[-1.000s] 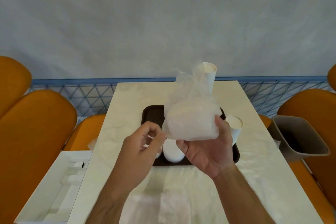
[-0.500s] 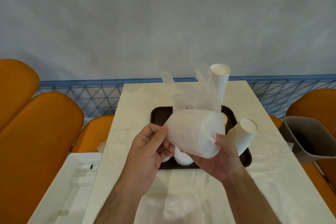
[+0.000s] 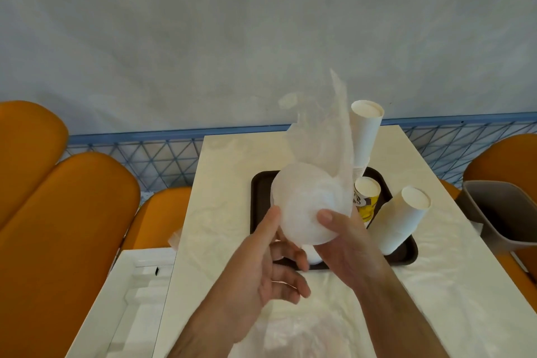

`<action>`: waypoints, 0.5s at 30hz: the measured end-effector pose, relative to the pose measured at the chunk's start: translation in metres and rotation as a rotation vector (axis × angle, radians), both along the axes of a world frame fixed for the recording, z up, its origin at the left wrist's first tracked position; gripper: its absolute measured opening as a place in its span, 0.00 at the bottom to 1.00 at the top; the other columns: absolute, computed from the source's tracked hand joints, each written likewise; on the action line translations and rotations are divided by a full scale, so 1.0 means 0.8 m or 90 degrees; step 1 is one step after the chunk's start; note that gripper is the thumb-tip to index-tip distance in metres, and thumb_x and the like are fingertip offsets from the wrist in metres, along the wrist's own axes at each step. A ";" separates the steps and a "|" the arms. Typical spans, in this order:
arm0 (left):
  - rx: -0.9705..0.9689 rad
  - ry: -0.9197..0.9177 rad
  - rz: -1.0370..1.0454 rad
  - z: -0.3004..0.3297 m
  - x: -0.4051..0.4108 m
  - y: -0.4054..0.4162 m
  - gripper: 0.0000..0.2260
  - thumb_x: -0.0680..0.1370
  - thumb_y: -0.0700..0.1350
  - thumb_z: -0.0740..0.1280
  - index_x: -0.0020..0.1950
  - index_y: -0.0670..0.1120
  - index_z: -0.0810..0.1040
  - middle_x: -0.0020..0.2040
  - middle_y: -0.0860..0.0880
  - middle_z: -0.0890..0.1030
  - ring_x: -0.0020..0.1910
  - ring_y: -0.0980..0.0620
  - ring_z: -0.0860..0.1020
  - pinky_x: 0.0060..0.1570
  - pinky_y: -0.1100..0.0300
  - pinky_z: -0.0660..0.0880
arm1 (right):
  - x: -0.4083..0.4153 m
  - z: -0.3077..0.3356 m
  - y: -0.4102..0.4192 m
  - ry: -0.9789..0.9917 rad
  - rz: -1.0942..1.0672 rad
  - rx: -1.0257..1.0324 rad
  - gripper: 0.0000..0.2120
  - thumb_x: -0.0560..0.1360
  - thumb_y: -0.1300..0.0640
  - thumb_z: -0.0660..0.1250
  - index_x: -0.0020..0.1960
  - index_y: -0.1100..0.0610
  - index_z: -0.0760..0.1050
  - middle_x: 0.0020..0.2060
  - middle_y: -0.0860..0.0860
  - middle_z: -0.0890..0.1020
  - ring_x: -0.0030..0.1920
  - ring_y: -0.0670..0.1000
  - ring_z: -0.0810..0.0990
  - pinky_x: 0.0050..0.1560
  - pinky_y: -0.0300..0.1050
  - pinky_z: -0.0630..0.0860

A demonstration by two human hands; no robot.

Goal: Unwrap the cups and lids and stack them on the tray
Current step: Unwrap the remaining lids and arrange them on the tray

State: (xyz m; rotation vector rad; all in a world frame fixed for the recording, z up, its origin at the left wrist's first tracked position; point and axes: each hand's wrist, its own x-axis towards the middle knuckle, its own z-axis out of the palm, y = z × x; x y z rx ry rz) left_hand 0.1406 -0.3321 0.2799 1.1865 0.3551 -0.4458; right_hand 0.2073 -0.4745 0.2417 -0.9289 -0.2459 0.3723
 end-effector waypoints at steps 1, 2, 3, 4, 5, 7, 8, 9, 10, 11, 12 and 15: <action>-0.024 -0.006 -0.018 0.005 -0.003 -0.002 0.35 0.64 0.68 0.64 0.54 0.39 0.76 0.38 0.41 0.77 0.29 0.45 0.75 0.31 0.56 0.72 | 0.000 0.000 0.001 -0.006 -0.017 -0.026 0.28 0.65 0.56 0.73 0.65 0.56 0.76 0.53 0.59 0.82 0.54 0.59 0.82 0.48 0.50 0.82; -0.028 -0.012 -0.013 0.007 -0.004 -0.003 0.34 0.64 0.68 0.64 0.51 0.39 0.76 0.36 0.42 0.77 0.29 0.45 0.74 0.30 0.57 0.71 | 0.001 -0.002 0.002 -0.010 -0.029 -0.044 0.33 0.64 0.56 0.74 0.68 0.58 0.73 0.55 0.59 0.82 0.57 0.60 0.82 0.50 0.50 0.81; -0.020 -0.013 0.001 0.008 -0.004 -0.003 0.33 0.63 0.68 0.64 0.48 0.39 0.76 0.35 0.42 0.76 0.28 0.46 0.74 0.30 0.57 0.70 | 0.002 -0.003 0.003 -0.015 -0.040 -0.059 0.36 0.64 0.56 0.74 0.71 0.59 0.70 0.57 0.60 0.81 0.60 0.61 0.81 0.53 0.52 0.81; -0.001 -0.014 0.014 0.009 -0.003 -0.002 0.32 0.62 0.69 0.64 0.45 0.39 0.76 0.34 0.42 0.76 0.27 0.46 0.74 0.31 0.57 0.70 | 0.002 -0.005 0.004 -0.024 -0.050 -0.074 0.39 0.63 0.57 0.75 0.72 0.59 0.69 0.58 0.61 0.81 0.61 0.63 0.80 0.54 0.54 0.80; 0.027 -0.017 0.028 0.009 -0.002 0.000 0.32 0.61 0.69 0.64 0.43 0.40 0.77 0.33 0.42 0.76 0.27 0.46 0.73 0.31 0.57 0.69 | 0.003 -0.007 0.004 -0.035 -0.058 -0.089 0.39 0.62 0.57 0.76 0.72 0.59 0.68 0.59 0.62 0.80 0.62 0.64 0.79 0.55 0.55 0.80; 0.095 -0.032 0.061 0.007 0.003 0.007 0.34 0.61 0.71 0.63 0.43 0.40 0.78 0.31 0.43 0.75 0.26 0.47 0.73 0.32 0.57 0.69 | 0.004 -0.008 0.004 -0.059 -0.069 -0.131 0.40 0.61 0.56 0.78 0.71 0.56 0.69 0.60 0.60 0.81 0.63 0.63 0.79 0.56 0.56 0.80; 0.125 -0.044 0.075 0.006 0.005 0.010 0.35 0.61 0.70 0.63 0.45 0.38 0.78 0.31 0.43 0.74 0.26 0.48 0.72 0.31 0.57 0.69 | 0.004 -0.009 0.003 -0.072 -0.074 -0.155 0.40 0.61 0.56 0.78 0.71 0.53 0.70 0.60 0.58 0.81 0.63 0.61 0.79 0.56 0.55 0.80; 0.134 -0.062 0.088 0.005 0.007 0.013 0.35 0.63 0.69 0.64 0.48 0.37 0.78 0.31 0.43 0.73 0.27 0.49 0.72 0.31 0.58 0.68 | 0.004 -0.009 0.003 -0.082 -0.078 -0.173 0.39 0.61 0.55 0.78 0.70 0.51 0.70 0.60 0.55 0.81 0.64 0.60 0.79 0.55 0.54 0.81; 0.125 -0.083 0.100 0.005 0.009 0.015 0.33 0.65 0.67 0.65 0.50 0.37 0.78 0.31 0.43 0.73 0.27 0.49 0.72 0.31 0.58 0.69 | 0.004 -0.009 0.002 -0.087 -0.080 -0.179 0.40 0.61 0.54 0.78 0.70 0.50 0.70 0.61 0.54 0.81 0.64 0.59 0.79 0.55 0.54 0.81; 0.102 -0.106 0.111 0.006 0.011 0.015 0.29 0.68 0.63 0.66 0.50 0.37 0.77 0.32 0.44 0.73 0.28 0.49 0.72 0.31 0.57 0.69 | 0.004 -0.009 0.002 -0.083 -0.086 -0.175 0.40 0.60 0.54 0.78 0.71 0.49 0.69 0.61 0.54 0.81 0.64 0.59 0.79 0.56 0.55 0.81; 0.081 -0.128 0.114 0.007 0.013 0.015 0.24 0.71 0.58 0.66 0.48 0.36 0.76 0.33 0.44 0.74 0.30 0.49 0.73 0.32 0.56 0.70 | 0.004 -0.009 0.002 -0.075 -0.096 -0.165 0.41 0.60 0.54 0.78 0.71 0.50 0.69 0.61 0.55 0.80 0.64 0.59 0.79 0.56 0.56 0.81; 0.083 -0.172 0.119 0.003 0.015 0.013 0.12 0.77 0.49 0.65 0.38 0.42 0.78 0.36 0.44 0.77 0.34 0.48 0.75 0.36 0.55 0.73 | 0.006 -0.011 0.004 -0.053 -0.108 -0.100 0.42 0.60 0.55 0.77 0.73 0.55 0.68 0.61 0.61 0.79 0.64 0.62 0.79 0.55 0.56 0.80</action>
